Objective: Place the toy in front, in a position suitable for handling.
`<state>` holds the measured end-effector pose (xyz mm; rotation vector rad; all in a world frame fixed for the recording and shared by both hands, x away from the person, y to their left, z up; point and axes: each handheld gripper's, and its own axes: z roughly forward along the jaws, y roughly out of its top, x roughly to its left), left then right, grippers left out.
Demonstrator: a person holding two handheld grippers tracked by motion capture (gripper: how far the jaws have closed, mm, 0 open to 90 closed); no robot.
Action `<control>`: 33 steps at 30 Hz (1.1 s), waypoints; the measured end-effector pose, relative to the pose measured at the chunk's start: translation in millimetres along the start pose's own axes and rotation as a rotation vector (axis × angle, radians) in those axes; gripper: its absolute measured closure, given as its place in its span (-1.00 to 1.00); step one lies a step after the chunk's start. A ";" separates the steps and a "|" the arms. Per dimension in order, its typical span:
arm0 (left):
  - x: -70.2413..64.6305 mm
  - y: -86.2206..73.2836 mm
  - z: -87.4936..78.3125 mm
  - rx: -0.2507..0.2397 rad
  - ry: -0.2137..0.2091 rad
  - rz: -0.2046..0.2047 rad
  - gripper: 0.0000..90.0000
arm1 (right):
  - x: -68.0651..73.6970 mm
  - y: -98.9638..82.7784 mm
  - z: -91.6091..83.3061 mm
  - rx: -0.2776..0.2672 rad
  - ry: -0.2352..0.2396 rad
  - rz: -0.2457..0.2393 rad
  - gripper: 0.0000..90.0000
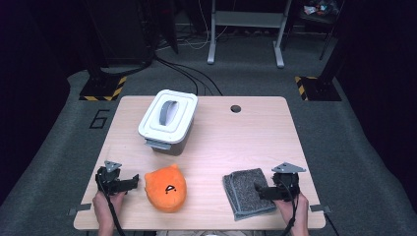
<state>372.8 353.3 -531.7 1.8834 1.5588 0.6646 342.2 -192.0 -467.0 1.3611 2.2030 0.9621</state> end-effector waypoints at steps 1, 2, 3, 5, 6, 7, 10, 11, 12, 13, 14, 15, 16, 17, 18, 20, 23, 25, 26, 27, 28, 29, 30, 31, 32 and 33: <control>0.0 0.0 0.0 0.000 0.000 0.000 -0.98 | 3.6 -0.2 1.2 0.001 0.008 -0.008 -0.99; -0.2 -0.3 0.7 -0.009 0.004 -0.002 -0.98 | 7.2 -0.6 2.4 0.005 0.017 -0.012 -0.99; -0.2 -0.4 0.7 -0.010 0.004 -0.003 -0.98 | 11.0 -1.1 4.3 0.005 0.028 -0.023 -0.99; 0.0 -0.4 0.7 -0.009 0.004 -0.002 -0.98 | 19.4 -2.5 8.0 0.024 0.035 -0.037 -0.99; -0.1 -0.3 0.6 -0.008 0.004 -0.003 -0.98 | 23.3 -3.1 9.8 0.027 0.042 -0.035 -0.99; -0.1 -0.3 0.6 -0.008 0.004 -0.002 -0.98 | 27.8 -3.6 12.5 0.036 0.051 -0.025 -0.99; 0.0 -0.4 0.6 -0.009 0.005 -0.003 -0.98 | 34.3 -5.2 18.7 0.047 0.059 -0.040 -0.99; -0.1 -0.3 0.4 -0.006 0.004 -0.003 -0.98 | 36.2 -5.8 20.5 0.055 0.059 -0.037 -0.98; 0.0 -0.3 0.4 -0.006 0.004 -0.002 -0.98 | 37.5 -6.3 21.7 0.063 0.060 -0.034 -0.98; 0.0 -0.3 0.5 -0.007 0.005 -0.002 -0.98 | 38.5 -6.9 23.8 0.062 0.066 -0.038 -0.98; 0.1 -0.3 0.4 -0.006 0.004 -0.002 -0.98 | 40.5 -8.1 26.5 0.070 0.067 -0.043 -0.98; 0.0 -0.3 0.5 -0.007 0.004 -0.003 -0.98 | 42.2 -9.1 29.0 0.081 0.067 -0.042 -0.98; -0.1 -0.3 0.3 -0.005 0.003 -0.005 -0.98 | 43.5 -10.1 32.2 0.089 0.062 -0.049 -0.98; -0.1 -0.4 0.4 -0.006 0.003 -0.005 -0.98 | 44.1 -10.8 34.4 0.091 0.058 -0.050 -0.98; -0.2 -0.3 0.4 -0.005 0.004 -0.005 -0.98 | 44.9 -11.8 36.9 0.106 0.055 -0.052 -0.98; -0.1 -0.3 0.4 -0.005 0.004 -0.005 -0.98 | 45.2 -13.0 40.4 0.110 0.050 -0.046 -0.94; 0.0 -0.3 0.3 -0.005 0.004 -0.004 -0.98 | 43.1 -15.2 45.1 0.136 0.053 -0.052 -0.90; -0.1 -0.3 0.4 -0.005 0.004 -0.005 -0.98 | 43.1 -16.6 46.6 0.149 0.054 -0.043 -0.88; -0.1 -0.3 0.4 -0.005 0.004 -0.004 -0.98 | 42.2 -17.7 47.8 0.148 0.046 -0.057 -0.85; -0.1 -0.3 0.3 -0.005 0.004 -0.004 -0.98 | 43.2 -18.7 47.9 0.153 0.038 -0.050 -0.85; 0.0 -0.3 0.4 -0.006 0.005 -0.003 -0.98 | 42.6 -19.2 48.8 0.147 0.035 -0.060 -0.84; 0.0 -0.3 0.4 -0.006 0.005 -0.003 -0.98 | 43.3 -19.7 48.7 0.149 0.036 -0.059 -0.84; 0.1 -0.3 0.4 -0.006 0.004 -0.002 -0.98 | 43.9 -20.1 49.1 0.148 0.032 -0.062 -0.83; -0.1 -0.3 0.3 -0.004 0.004 -0.004 -0.98 | 44.8 -20.6 49.6 0.146 0.024 -0.063 -0.83; 0.1 -0.3 0.4 -0.006 0.005 -0.001 -0.98 | 45.0 -21.1 49.5 0.145 0.022 -0.074 -0.81; 0.0 -0.3 0.4 -0.006 0.005 -0.002 -0.98 | 46.4 -21.4 49.5 0.142 0.010 -0.062 -0.79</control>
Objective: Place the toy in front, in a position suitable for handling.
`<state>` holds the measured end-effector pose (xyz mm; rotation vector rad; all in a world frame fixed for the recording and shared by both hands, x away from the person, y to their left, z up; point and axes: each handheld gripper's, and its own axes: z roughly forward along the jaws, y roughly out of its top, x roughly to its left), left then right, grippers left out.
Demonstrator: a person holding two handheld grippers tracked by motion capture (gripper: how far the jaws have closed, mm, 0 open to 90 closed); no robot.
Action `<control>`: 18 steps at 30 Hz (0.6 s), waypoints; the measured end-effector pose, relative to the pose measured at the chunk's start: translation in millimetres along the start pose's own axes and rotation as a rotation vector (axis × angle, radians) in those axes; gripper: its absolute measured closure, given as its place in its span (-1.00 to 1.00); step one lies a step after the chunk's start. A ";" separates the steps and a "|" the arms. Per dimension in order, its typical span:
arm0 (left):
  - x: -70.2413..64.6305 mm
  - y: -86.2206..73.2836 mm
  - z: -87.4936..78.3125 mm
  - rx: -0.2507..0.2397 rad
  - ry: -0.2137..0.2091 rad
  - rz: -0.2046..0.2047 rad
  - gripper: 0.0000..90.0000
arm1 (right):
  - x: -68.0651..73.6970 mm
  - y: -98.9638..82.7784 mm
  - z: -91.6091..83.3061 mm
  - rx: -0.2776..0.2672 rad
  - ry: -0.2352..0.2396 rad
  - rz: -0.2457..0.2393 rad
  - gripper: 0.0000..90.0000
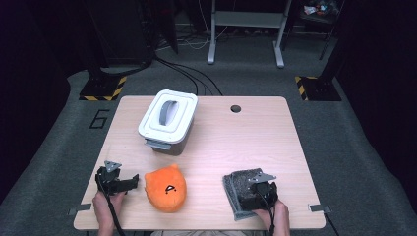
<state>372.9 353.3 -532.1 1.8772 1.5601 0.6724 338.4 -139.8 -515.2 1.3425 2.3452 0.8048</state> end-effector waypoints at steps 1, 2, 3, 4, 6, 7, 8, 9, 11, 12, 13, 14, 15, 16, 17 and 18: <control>0.0 0.0 0.0 0.000 0.000 0.001 -0.98 | -0.1 -0.4 -0.7 -0.001 0.006 -0.003 -0.76; 0.0 0.0 0.1 -0.001 0.000 0.000 -0.98 | -0.3 -0.6 -1.1 -0.001 0.005 -0.005 -0.73; 0.0 -0.1 0.2 -0.002 0.000 0.000 -0.98 | -0.7 -0.7 -1.9 -0.002 0.009 -0.003 -0.68; -0.1 -0.1 0.1 -0.002 0.000 0.000 -0.98 | -1.6 -1.0 -2.3 -0.005 0.008 -0.006 -0.66; -0.1 -0.1 0.0 -0.002 0.002 0.001 -0.98 | -2.0 -1.0 -2.9 -0.005 0.009 -0.004 -0.62; -0.1 -0.1 0.1 -0.003 0.001 0.000 -0.98 | -1.9 -1.1 -3.3 -0.005 0.008 0.001 -0.59; -0.1 -0.1 0.1 -0.003 0.002 0.001 -0.98 | -2.4 -1.2 -3.7 -0.007 0.006 0.001 -0.56; -0.1 -0.1 0.1 -0.003 0.002 0.001 -0.98 | -3.1 -1.2 -3.9 -0.012 0.004 0.002 -0.52; 0.2 0.2 -0.6 0.006 -0.001 0.004 -0.98 | -4.0 -1.5 -5.0 -0.012 0.001 0.006 -0.43; -0.1 0.0 -0.2 0.000 0.002 0.001 -0.98 | -4.4 -1.8 -5.6 -0.013 0.001 0.012 -0.39; 0.0 0.0 -0.3 0.002 0.000 0.002 -0.98 | -5.4 -2.1 -6.0 -0.019 -0.001 0.013 -0.33; -0.1 0.0 -0.4 0.002 0.000 0.001 -0.98 | -6.0 -2.8 -6.6 -0.023 -0.006 0.019 -0.28; 0.0 0.2 -0.7 0.006 -0.002 0.002 -0.98 | -6.5 -3.4 -7.2 -0.031 -0.007 0.019 -0.19; -0.1 0.1 -0.5 0.004 0.000 0.002 -0.98 | -7.9 -4.4 -7.7 -0.044 -0.008 0.015 -0.11; 0.0 0.2 -0.7 0.006 -0.002 0.002 -0.98 | -7.9 -5.1 -8.2 -0.049 -0.011 0.023 -0.05; 0.0 0.1 -0.5 0.005 0.000 0.002 -0.98 | -8.8 -5.7 -8.5 -0.057 -0.020 0.029 0.03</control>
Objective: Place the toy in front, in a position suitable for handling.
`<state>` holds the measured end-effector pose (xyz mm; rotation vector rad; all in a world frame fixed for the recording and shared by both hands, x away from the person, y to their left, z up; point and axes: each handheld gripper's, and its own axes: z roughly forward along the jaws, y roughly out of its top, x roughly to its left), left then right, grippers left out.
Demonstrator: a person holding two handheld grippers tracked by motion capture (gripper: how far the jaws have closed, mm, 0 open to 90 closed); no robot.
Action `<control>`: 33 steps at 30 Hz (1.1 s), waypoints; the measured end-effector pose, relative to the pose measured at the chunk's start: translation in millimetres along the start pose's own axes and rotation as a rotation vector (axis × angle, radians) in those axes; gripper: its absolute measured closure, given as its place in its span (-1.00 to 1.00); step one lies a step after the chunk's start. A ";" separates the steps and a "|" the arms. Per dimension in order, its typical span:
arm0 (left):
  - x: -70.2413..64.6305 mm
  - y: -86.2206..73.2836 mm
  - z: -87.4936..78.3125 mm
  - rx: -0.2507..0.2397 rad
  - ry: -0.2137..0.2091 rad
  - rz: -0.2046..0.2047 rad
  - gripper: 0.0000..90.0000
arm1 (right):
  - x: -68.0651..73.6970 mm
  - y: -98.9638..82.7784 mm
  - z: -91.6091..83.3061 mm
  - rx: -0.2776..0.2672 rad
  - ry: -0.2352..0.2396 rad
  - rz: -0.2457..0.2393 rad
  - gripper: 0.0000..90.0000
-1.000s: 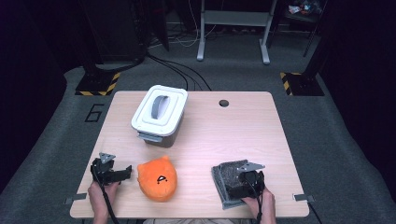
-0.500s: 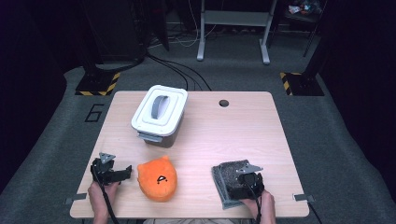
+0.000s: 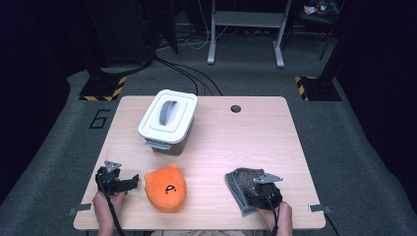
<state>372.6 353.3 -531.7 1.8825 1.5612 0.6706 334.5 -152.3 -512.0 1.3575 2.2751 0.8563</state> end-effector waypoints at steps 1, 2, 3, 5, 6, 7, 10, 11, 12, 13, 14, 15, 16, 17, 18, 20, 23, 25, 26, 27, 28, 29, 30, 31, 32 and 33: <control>0.0 -0.1 0.1 -0.002 0.000 -0.001 -0.98 | 0.0 -0.7 -0.9 -0.001 0.000 0.017 0.08; -0.1 0.0 0.0 0.000 0.000 -0.001 -0.98 | -0.6 -1.2 -0.9 -0.008 0.000 0.019 0.11; 0.0 0.0 -0.1 0.001 -0.001 0.000 -0.98 | -1.8 -2.0 -0.7 -0.018 -0.002 0.012 0.14; 0.0 0.0 -0.2 0.001 -0.002 0.000 -0.98 | -2.3 -2.8 -1.1 -0.026 -0.006 0.017 0.21; -0.1 0.0 0.0 0.000 0.000 -0.001 -0.98 | -2.7 -3.0 -1.6 -0.026 -0.003 0.011 0.25; 0.0 0.1 -0.2 0.002 -0.002 0.000 -0.98 | -2.6 -3.1 -1.9 -0.028 -0.006 0.010 0.31; 0.0 0.1 -0.1 0.001 -0.002 -0.001 -0.98 | -2.0 -2.9 -2.2 -0.035 -0.016 0.011 0.44; 0.0 0.1 -0.2 0.001 -0.002 0.000 -0.98 | -1.9 -2.8 -2.3 -0.035 -0.018 0.009 0.47; -0.2 -0.2 0.4 -0.007 0.001 -0.002 -0.98 | -2.0 -2.6 -2.8 -0.036 -0.017 0.005 0.50; -0.1 -0.1 0.1 -0.003 0.000 -0.001 -0.98 | -2.2 -2.5 -3.1 -0.036 -0.018 0.004 0.51; 0.0 0.1 -0.2 0.002 -0.002 0.000 -0.98 | -2.1 -2.2 -3.8 -0.035 -0.018 0.007 0.53; -0.1 -0.1 0.1 -0.003 0.000 -0.001 -0.98 | -2.4 -1.9 -4.5 -0.039 -0.019 0.007 0.54; -0.1 0.0 -0.1 0.000 -0.001 -0.001 -0.98 | -3.0 -1.6 -5.1 -0.042 -0.022 0.001 0.55; -0.3 -0.3 0.6 -0.009 0.002 -0.002 -0.98 | -4.0 -1.4 -6.1 -0.048 -0.022 -0.002 0.55; -0.2 -0.3 0.5 -0.008 0.001 -0.002 -0.97 | -3.8 -1.1 -7.4 -0.055 -0.030 0.009 0.55; -0.2 -0.3 0.5 -0.008 0.002 -0.002 -0.97 | -5.5 -0.6 -10.5 -0.070 -0.026 0.000 0.55; -0.2 -0.3 0.5 -0.008 0.001 -0.002 -0.98 | -7.1 1.4 -16.4 -0.082 -0.035 0.004 0.55; -0.2 -0.3 0.5 -0.008 0.001 -0.002 -0.97 | -7.8 3.3 -20.1 -0.091 -0.035 0.003 0.55; -0.2 -0.3 0.5 -0.008 0.001 -0.002 -0.97 | -8.0 4.1 -21.0 -0.101 -0.044 0.009 0.55; -0.2 -0.3 0.5 -0.008 0.001 -0.002 -0.97 | -9.5 5.0 -23.1 -0.102 -0.039 -0.003 0.55; -0.2 -0.3 0.5 -0.008 0.001 -0.002 -0.98 | -10.4 6.0 -25.0 -0.103 -0.041 -0.002 0.55; -0.2 -0.3 0.5 -0.008 0.001 -0.002 -0.97 | -11.4 7.1 -26.7 -0.109 -0.046 -0.001 0.55; -0.2 -0.3 0.5 -0.008 0.001 -0.002 -0.97 | -12.7 8.7 -28.9 -0.115 -0.046 0.007 0.55; -0.2 -0.3 0.5 -0.008 0.002 -0.002 -0.97 | -13.5 9.6 -30.1 -0.119 -0.048 0.012 0.55; -0.2 -0.3 0.5 -0.008 0.001 -0.002 -0.97 | -15.7 10.5 -31.9 -0.121 -0.054 0.004 0.55; -0.2 -0.3 0.5 -0.008 0.001 -0.002 -0.98 | -16.9 11.8 -33.4 -0.123 -0.056 0.003 0.55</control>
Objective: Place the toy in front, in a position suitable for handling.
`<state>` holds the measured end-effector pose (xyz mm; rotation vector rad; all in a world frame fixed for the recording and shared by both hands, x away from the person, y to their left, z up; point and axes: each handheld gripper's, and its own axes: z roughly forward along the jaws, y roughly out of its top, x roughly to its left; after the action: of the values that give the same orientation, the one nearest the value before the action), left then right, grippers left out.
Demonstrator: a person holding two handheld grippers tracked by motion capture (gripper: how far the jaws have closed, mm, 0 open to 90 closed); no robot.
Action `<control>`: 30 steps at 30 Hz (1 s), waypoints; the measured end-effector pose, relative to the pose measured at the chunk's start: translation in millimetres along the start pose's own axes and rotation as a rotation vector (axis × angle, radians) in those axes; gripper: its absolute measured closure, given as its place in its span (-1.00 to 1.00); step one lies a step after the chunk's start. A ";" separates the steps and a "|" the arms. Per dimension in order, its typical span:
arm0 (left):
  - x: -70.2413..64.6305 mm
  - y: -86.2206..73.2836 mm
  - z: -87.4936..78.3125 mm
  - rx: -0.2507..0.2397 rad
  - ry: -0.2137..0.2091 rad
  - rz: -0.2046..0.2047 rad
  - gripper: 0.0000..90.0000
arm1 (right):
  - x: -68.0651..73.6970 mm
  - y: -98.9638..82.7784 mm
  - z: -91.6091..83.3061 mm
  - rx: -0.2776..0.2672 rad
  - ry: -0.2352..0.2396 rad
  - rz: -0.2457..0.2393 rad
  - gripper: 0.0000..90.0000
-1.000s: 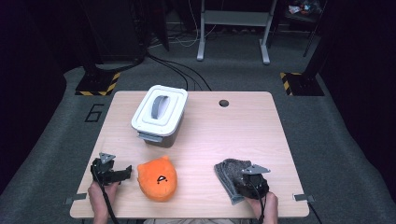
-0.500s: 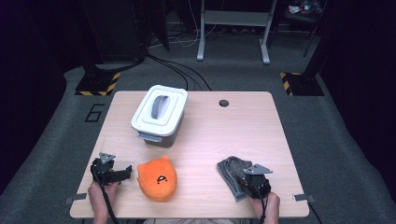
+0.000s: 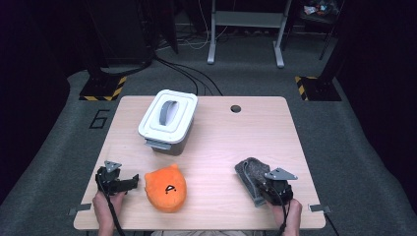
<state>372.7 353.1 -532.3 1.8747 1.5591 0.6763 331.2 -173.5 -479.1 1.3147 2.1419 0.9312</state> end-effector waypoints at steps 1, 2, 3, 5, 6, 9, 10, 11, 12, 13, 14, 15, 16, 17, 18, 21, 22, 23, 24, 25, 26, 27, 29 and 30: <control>0.0 0.0 0.0 0.000 0.000 0.000 -0.97 | -1.7 1.2 -0.8 -0.004 -0.004 -0.002 0.55; 0.0 0.0 0.0 0.000 0.000 0.000 -0.97 | -3.2 2.7 -1.6 -0.006 -0.009 0.003 0.55; 0.1 0.0 0.1 0.000 0.000 0.000 -0.98 | -4.0 3.7 -2.0 -0.009 -0.014 0.014 0.55; 0.1 0.0 0.1 0.000 0.000 0.000 -0.97 | -8.6 5.6 -3.9 -0.013 -0.006 0.007 0.55; 0.1 0.0 0.0 0.000 0.000 0.000 -0.97 | -10.8 7.0 -4.8 -0.012 -0.009 0.014 0.55; 0.1 0.0 0.0 0.000 0.000 0.000 -0.97 | -17.2 10.7 -6.4 -0.024 -0.019 0.009 0.55; 0.0 0.0 0.0 0.001 0.000 0.000 -0.98 | -18.6 11.9 -6.9 -0.024 -0.022 0.018 0.55; 0.1 0.0 0.0 0.000 0.000 0.000 -0.97 | -19.8 12.8 -7.5 -0.023 -0.026 0.021 0.55; 0.0 0.0 0.0 0.000 0.000 0.000 -0.97 | -22.5 14.4 -8.3 -0.025 -0.034 0.014 0.55; 0.0 0.0 0.0 0.000 0.000 0.000 -0.98 | -24.0 15.7 -9.1 -0.026 -0.035 0.020 0.55; 0.1 0.0 0.0 0.000 0.000 0.000 -0.97 | -26.0 17.0 -9.8 -0.026 -0.043 0.020 0.55; 0.1 0.0 0.1 -0.001 0.000 0.001 -0.97 | -28.2 18.2 -10.5 -0.030 -0.048 0.018 0.55; 0.1 0.0 0.0 0.000 0.000 0.000 -0.98 | -30.2 19.8 -11.7 -0.028 -0.050 0.027 0.55; 0.1 0.0 0.1 0.000 0.000 0.000 -0.97 | -32.0 20.7 -11.9 -0.030 -0.052 0.023 0.55; 0.1 0.0 0.1 0.000 0.000 0.000 -0.97 | -34.2 21.8 -12.4 -0.031 -0.060 0.018 0.55; 0.0 0.0 0.0 0.000 0.000 0.000 -0.98 | -39.5 25.6 -14.0 -0.031 -0.073 0.026 0.55; 0.0 0.0 0.0 0.000 0.000 0.000 -0.98 | -43.3 27.2 -14.6 -0.031 -0.082 0.020 0.55; 0.0 0.0 0.0 0.000 0.000 0.000 -0.98 | -44.2 27.7 -14.6 -0.031 -0.084 0.023 0.55; 0.0 0.0 0.0 0.000 0.000 0.000 -0.97 | -47.0 29.1 -14.7 -0.032 -0.087 0.029 0.55; 0.0 0.0 0.0 0.000 0.000 0.000 -0.98 | -48.8 30.0 -14.7 -0.032 -0.090 0.030 0.55; 0.0 0.0 0.0 0.000 0.000 0.000 -0.97 | -51.0 31.0 -14.7 -0.032 -0.091 0.033 0.55; 0.1 0.0 0.1 0.000 0.000 0.001 -0.97 | -52.7 31.8 -14.7 -0.032 -0.095 0.035 0.55; 0.1 0.0 0.0 0.000 0.000 0.000 -0.97 | -58.2 34.1 -13.9 -0.035 -0.099 0.039 0.55; 0.1 0.0 0.0 0.000 0.000 0.000 -0.97 | -61.5 35.5 -13.3 -0.037 -0.100 0.043 0.55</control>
<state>372.7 353.1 -532.2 1.8751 1.5591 0.6761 370.1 -221.7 -441.8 1.3651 2.0189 0.8978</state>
